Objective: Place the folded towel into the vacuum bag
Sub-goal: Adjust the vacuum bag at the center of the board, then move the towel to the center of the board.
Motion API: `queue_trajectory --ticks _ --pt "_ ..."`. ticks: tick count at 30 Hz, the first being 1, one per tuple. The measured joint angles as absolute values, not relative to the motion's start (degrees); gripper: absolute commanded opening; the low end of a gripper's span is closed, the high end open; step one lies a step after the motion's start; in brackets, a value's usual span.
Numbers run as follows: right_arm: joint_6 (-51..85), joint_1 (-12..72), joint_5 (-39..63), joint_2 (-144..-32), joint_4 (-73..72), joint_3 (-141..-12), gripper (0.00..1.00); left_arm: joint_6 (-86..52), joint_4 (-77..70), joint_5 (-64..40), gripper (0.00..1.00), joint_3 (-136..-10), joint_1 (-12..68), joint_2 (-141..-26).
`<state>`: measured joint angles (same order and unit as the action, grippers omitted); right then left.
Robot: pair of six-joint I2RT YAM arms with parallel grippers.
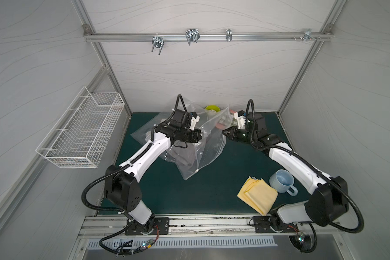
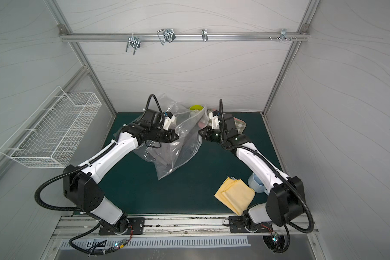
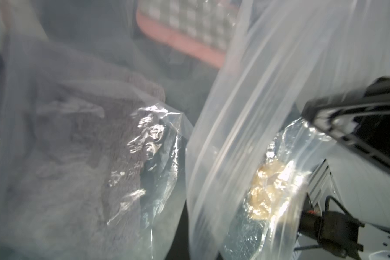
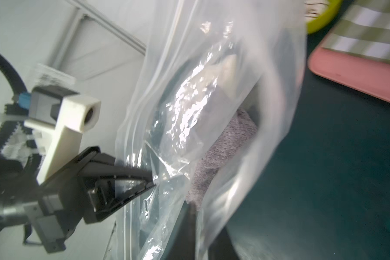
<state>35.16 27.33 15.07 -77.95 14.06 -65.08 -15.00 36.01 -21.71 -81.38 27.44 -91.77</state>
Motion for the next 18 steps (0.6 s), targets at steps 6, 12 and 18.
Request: queue_trajectory --ticks 6,12,18 --pt "46.7 27.6 -4.0 -63.6 26.5 -50.2 0.59 -18.6 32.1 -23.7 0.00 -77.7 30.2 -91.7" --pt "63.1 29.0 -11.8 -55.7 42.4 -37.1 0.64 -19.7 30.5 -24.1 0.00 -77.7 30.1 -91.7" --pt "68.7 26.6 -9.9 -56.2 47.2 -30.1 0.64 -19.9 30.3 -24.3 0.00 -77.7 30.1 -92.0"
